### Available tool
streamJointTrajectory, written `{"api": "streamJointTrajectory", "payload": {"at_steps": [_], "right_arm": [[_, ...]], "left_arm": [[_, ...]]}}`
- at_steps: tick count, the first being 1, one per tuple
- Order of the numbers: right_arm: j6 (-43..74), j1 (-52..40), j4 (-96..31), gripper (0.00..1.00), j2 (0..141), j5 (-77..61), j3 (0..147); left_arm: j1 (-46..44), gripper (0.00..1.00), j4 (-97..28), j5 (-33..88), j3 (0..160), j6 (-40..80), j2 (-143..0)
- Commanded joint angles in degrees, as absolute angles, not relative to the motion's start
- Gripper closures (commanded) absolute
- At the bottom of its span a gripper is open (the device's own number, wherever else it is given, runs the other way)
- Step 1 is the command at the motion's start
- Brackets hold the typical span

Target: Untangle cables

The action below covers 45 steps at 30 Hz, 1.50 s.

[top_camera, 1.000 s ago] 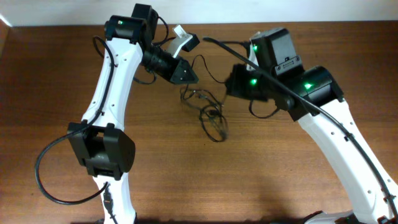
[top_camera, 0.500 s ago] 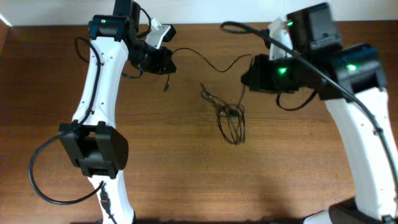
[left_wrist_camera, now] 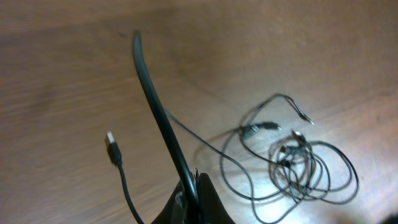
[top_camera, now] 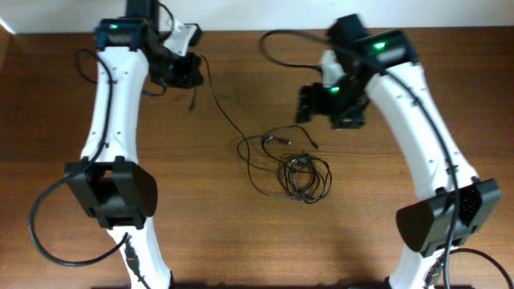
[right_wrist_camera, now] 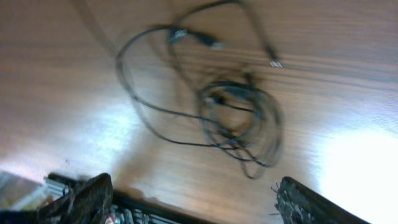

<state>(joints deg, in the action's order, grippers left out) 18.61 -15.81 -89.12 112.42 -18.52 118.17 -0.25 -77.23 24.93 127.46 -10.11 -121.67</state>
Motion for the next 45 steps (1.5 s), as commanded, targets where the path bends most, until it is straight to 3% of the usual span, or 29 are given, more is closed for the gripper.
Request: {"api": "streamJointTrajectory", "payload": {"at_steps": [1,6,8,17,20,25,28,35,41,42,43,44,45], "right_arm": [[16.3,-14.6,-89.8,0.15,111.1,-15.9,117.6],[16.2,-14.7,-88.2,0.22,111.1,-14.5,112.6],[16.2,-14.7,-86.3,0.25,111.1,-14.5,108.7],[13.4,-14.7,-80.6,0.25,111.1,-17.1,103.1],[11.8,-14.7,-80.4,0.25,111.1,-20.5,103.1],[10.1,-18.6,-77.5,0.26,111.1,-25.9,102.8],[20.6,-19.5,-71.5,0.28,111.1,-23.0,98.3],[29.0,-18.7,-58.5,0.28,111.1,-26.3,82.9],[32.0,-15.4,-53.2,0.28,111.1,-22.7,81.0],[32.0,-15.3,-52.2,0.29,111.1,-23.9,81.1],[31.5,-15.3,-51.8,0.41,111.0,-25.8,81.6],[29.8,-16.2,-53.3,0.47,110.8,-25.7,84.1],[29.0,-17.9,-56.1,0.46,110.8,-22.8,87.9]], "left_arm": [[0.9,1.0,-79.0,24.2,135.7,-7.6,-120.0],[0.9,1.0,-79.6,24.5,149.8,-6.6,-111.8],[0.9,1.0,-73.8,18.5,154.0,0.1,-106.9],[0.9,1.0,-50.1,20.0,154.5,14.4,-98.2],[0.9,1.0,-47.4,20.0,154.5,17.2,-98.3],[0.9,1.0,-52.1,19.7,153.9,15.5,-98.7],[0.9,1.0,-59.9,12.6,152.8,15.1,-99.1],[0.9,1.0,-76.9,1.2,151.9,15.1,-106.9],[0.9,1.0,-82.5,0.6,151.9,14.5,-113.2],[0.9,1.0,-83.3,0.6,151.9,14.4,-114.1],[0.9,1.0,-83.5,0.6,151.9,14.2,-114.5],[0.9,1.0,-83.6,0.6,151.9,14.0,-115.2],[0.9,1.0,-83.6,0.6,151.9,14.0,-115.6]]}}
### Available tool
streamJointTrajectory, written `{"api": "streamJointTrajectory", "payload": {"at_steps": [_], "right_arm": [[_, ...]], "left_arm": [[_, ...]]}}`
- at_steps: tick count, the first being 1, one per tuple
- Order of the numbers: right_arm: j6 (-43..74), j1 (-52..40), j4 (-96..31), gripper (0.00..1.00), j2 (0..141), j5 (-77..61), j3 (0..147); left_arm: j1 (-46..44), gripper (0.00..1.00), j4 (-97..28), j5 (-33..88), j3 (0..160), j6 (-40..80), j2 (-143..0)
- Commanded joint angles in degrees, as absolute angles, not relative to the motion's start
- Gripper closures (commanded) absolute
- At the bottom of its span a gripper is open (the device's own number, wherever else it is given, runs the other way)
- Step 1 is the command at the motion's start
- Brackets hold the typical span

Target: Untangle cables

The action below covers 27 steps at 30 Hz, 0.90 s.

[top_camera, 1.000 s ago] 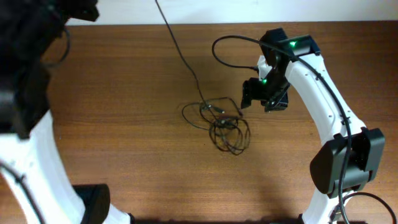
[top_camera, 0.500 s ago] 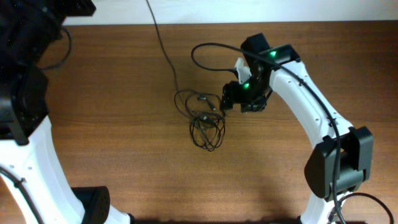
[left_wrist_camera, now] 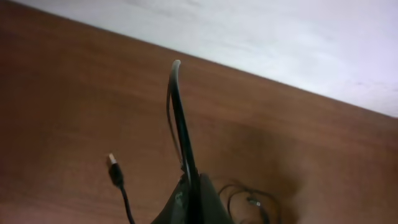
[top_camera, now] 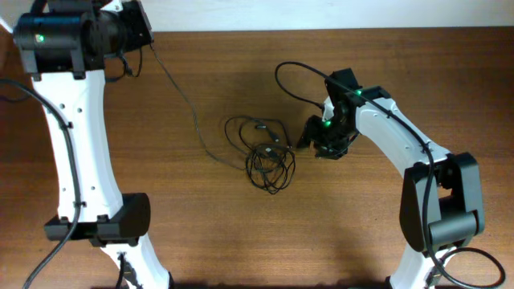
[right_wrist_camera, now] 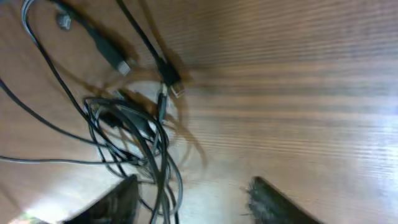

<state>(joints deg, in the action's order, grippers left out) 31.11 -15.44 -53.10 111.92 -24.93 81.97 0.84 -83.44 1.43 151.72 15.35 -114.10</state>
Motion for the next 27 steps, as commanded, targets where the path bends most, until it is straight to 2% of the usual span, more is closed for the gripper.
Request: {"api": "streamJointTrajectory", "payload": {"at_steps": [1,4,6,14,19,27], "right_arm": [[28.9,-19.6,-58.5,0.46,110.8,-20.5,91.5],[29.0,-24.5,-62.4,0.46,110.8,-16.6,101.9],[30.2,-26.8,-62.0,0.46,110.8,-15.5,103.8],[34.2,-29.5,-60.4,0.5,114.2,-14.5,94.5],[36.6,-31.1,-55.0,0.59,114.9,-14.3,89.5],[37.6,-31.2,-50.2,0.65,121.0,-10.9,87.3]], "left_arm": [[0.9,1.0,-83.6,0.6,151.9,14.0,-115.9],[0.8,1.0,-83.7,0.6,151.9,14.0,-116.8],[0.8,1.0,-84.0,0.6,151.9,14.0,-117.1],[0.8,1.0,-84.5,1.8,151.9,14.1,-117.1],[0.8,1.0,-84.9,2.1,151.9,14.1,-117.1],[0.8,1.0,-84.9,2.1,151.9,14.1,-117.1]]}}
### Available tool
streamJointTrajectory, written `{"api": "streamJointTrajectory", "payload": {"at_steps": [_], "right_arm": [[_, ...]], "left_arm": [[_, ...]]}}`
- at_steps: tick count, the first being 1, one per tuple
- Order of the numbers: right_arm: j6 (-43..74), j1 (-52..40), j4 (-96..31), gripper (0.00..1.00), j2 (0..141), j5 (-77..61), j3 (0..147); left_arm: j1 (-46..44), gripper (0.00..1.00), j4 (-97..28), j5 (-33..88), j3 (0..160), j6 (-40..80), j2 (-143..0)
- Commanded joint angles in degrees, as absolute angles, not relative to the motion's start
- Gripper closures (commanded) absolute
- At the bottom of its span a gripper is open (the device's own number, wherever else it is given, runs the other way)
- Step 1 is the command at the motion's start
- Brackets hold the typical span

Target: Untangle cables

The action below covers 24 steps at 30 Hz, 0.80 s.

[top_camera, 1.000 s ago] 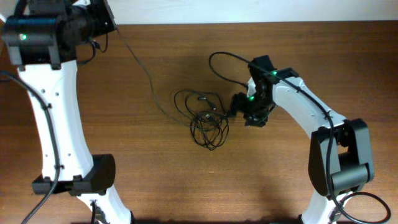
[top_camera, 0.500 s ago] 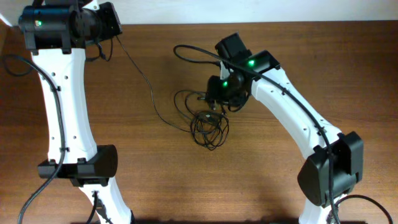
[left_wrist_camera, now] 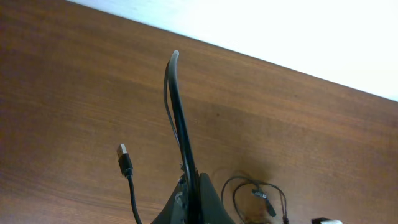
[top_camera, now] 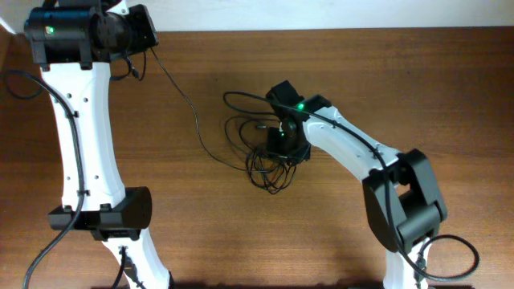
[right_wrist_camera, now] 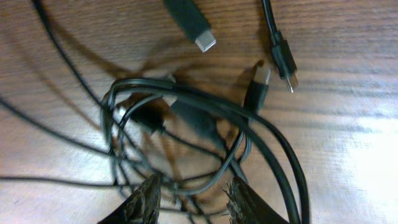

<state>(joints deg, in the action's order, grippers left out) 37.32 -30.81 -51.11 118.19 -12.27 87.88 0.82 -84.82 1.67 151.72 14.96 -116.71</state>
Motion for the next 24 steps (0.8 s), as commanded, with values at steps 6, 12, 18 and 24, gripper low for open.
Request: {"api": "streamJointTrajectory", "payload": {"at_steps": [6,12,18,24], "right_arm": [[38.0,-31.0,-49.0,0.7,123.5,-9.3,87.3],[39.6,-31.1,-48.9,0.75,124.1,-5.5,85.2],[39.7,-31.1,-48.2,0.96,124.4,-5.7,84.4],[37.2,-31.1,-54.4,0.96,116.4,-6.0,89.7]], "left_arm": [[0.8,1.0,-84.9,2.1,151.9,14.1,-117.1],[0.8,1.0,-84.9,2.1,151.9,14.1,-117.1],[0.8,1.0,-84.9,2.1,151.9,14.1,-117.1],[0.8,1.0,-84.9,2.1,151.9,14.1,-117.1]]}}
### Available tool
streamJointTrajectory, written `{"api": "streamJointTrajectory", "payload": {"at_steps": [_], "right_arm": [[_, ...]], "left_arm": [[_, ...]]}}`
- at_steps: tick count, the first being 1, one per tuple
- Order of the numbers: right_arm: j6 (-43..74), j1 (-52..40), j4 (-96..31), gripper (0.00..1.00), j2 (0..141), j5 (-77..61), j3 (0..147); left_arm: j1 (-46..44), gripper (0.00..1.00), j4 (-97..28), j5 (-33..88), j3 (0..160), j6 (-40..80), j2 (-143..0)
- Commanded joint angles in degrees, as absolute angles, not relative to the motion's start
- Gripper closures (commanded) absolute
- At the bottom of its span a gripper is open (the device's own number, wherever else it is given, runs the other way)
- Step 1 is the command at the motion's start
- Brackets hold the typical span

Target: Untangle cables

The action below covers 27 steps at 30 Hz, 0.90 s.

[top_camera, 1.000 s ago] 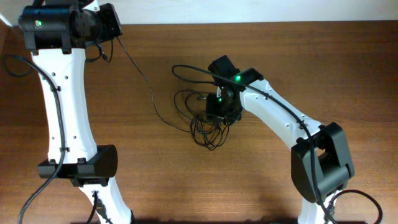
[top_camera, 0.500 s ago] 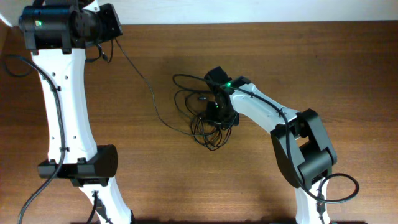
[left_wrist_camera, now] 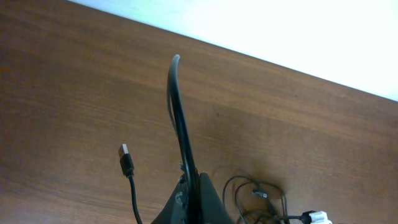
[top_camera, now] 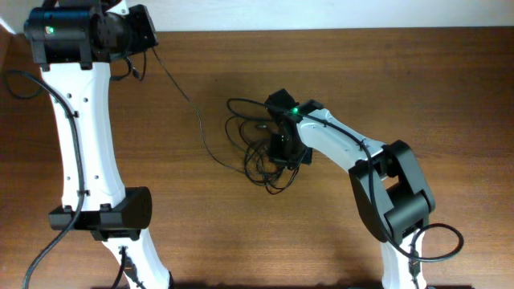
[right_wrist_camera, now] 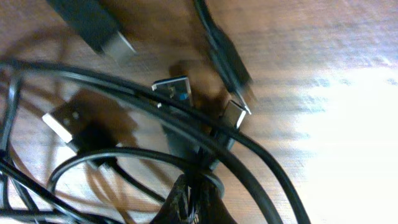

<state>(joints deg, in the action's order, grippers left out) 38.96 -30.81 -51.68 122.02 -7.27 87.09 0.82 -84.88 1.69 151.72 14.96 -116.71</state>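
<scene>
A tangle of thin black cables [top_camera: 261, 152] lies mid-table. One strand [top_camera: 189, 108] runs from it up to my left gripper [top_camera: 147, 32], raised at the back left and shut on that cable. In the left wrist view the held cable [left_wrist_camera: 179, 118] arches over the shut gripper [left_wrist_camera: 191, 194] and its USB plug [left_wrist_camera: 126, 160] hangs free; the tangle [left_wrist_camera: 258, 193] shows far below. My right gripper [top_camera: 286, 155] is down in the tangle. Its wrist view has the gripper [right_wrist_camera: 196, 198] shut on a black strand, with a USB-A plug [right_wrist_camera: 173, 87] and a USB-C plug [right_wrist_camera: 235, 115] just beyond.
The brown wooden table [top_camera: 418, 88] ends at a white wall [left_wrist_camera: 298, 31] along the back. A black loop [top_camera: 241, 104] stands up beside the right wrist. Both white arms reach in from the front edge.
My right gripper, open over the tangle before, is now shut on one of its strands and sits slightly lower. The left gripper still holds its cable in the same place.
At first my left gripper held a cable end low near the back, and the right was open, high beside the pile. Then the left stood at the back left corner with the pile nearer it. The right came down open onto the tangle and now grips it.
</scene>
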Motion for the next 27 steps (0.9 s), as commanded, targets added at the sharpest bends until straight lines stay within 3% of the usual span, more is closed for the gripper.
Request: {"api": "streamJointTrajectory", "payload": {"at_steps": [1,5,12,16,23,24,26,27], "right_arm": [[35.5,-31.1,-56.4,0.96,114.4,-6.2,91.1],[29.6,-31.1,-63.3,0.96,108.0,-9.2,96.3],[15.8,-30.9,-64.2,0.96,104.2,-34.9,101.3],[13.6,-27.9,-65.1,0.96,104.2,-41.1,101.5],[13.5,-19.9,-67.5,0.96,104.3,-38.2,101.5],[13.5,-19.8,-67.5,0.96,104.3,-38.1,101.5],[13.5,-19.8,-67.5,0.96,104.3,-38.2,101.5],[13.7,-19.8,-67.5,0.96,104.3,-38.1,101.5]], "left_arm": [[0.8,1.0,-84.9,2.1,151.9,14.1,-117.1],[0.6,1.0,-84.7,2.1,151.9,14.1,-117.1],[0.4,1.0,-84.8,2.1,151.9,14.1,-117.1],[0.4,1.0,-85.2,2.7,151.9,13.7,-117.1],[-4.8,0.9,-94.4,32.2,151.9,-11.8,-123.0],[-6.0,0.83,-95.9,33.2,151.9,-13.4,-124.7],[-10.3,0.17,-96.7,33.3,150.5,-13.8,-129.7],[-11.4,0.0,-96.7,33.2,150.1,-13.8,-130.6]]}}
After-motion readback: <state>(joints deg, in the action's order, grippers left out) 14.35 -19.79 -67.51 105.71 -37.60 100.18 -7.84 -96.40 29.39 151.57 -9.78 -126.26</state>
